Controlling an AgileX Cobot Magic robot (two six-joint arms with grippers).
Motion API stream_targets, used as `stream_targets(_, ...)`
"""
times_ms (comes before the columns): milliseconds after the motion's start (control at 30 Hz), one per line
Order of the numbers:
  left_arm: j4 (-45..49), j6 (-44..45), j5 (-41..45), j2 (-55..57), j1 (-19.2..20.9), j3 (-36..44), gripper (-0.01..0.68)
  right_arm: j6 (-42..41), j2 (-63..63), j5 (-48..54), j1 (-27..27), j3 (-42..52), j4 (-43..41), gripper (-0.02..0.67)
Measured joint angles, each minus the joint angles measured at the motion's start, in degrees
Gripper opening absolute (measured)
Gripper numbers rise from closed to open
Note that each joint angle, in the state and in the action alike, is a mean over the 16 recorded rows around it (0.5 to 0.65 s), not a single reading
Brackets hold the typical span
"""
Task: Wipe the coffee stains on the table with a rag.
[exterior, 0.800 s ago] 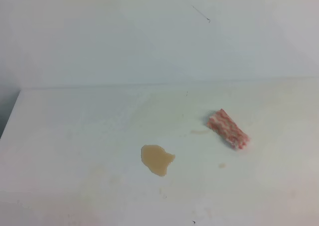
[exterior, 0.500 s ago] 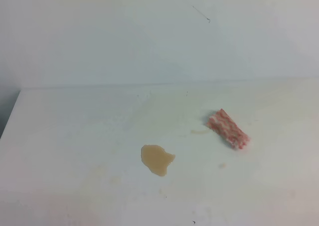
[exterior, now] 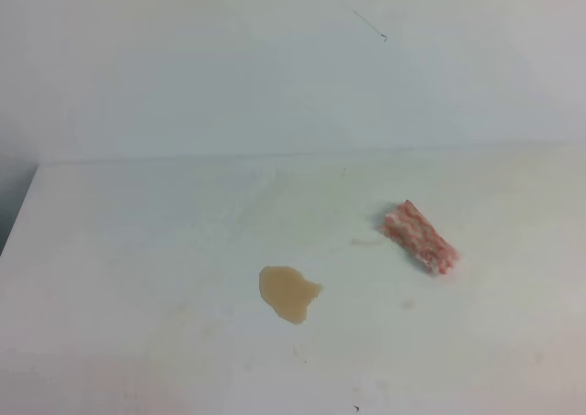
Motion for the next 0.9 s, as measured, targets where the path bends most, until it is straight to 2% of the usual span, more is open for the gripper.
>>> stream_targets(900,0.0,0.0,-0.1,-0.2,-0.1,0.2,0.001,0.0,0.0,0.0,0.0,0.0,-0.4,-0.004)
